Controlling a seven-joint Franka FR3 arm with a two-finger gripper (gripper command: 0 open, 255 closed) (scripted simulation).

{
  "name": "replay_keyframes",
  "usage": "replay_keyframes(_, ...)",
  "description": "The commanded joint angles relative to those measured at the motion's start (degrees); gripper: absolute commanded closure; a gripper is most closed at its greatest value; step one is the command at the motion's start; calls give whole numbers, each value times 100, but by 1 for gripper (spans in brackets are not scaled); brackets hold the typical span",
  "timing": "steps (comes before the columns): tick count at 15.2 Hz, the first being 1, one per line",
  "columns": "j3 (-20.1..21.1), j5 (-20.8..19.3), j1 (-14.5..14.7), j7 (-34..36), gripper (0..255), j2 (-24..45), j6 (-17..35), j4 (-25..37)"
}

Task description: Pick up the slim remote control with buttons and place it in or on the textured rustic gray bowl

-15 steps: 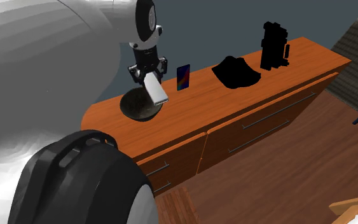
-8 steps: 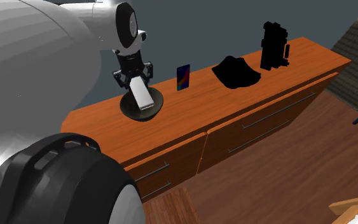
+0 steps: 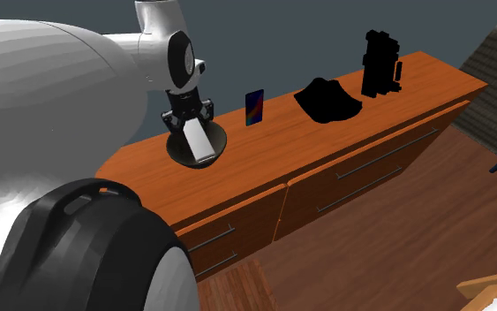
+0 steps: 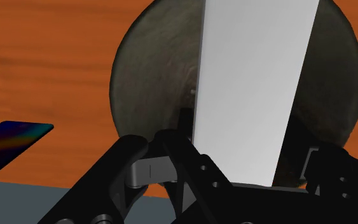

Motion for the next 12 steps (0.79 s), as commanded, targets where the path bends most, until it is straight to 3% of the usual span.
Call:
replay_keyframes(1, 5, 20, -3, -13, 255, 37, 141, -102)
replay_keyframes(10, 8, 33, -6, -22, 255, 65, 232, -168)
replay_keyframes(11, 8, 34, -6, -22, 0, 66, 231, -166)
replay_keyframes(12, 8, 34, -6, -22, 0, 66, 229, -164)
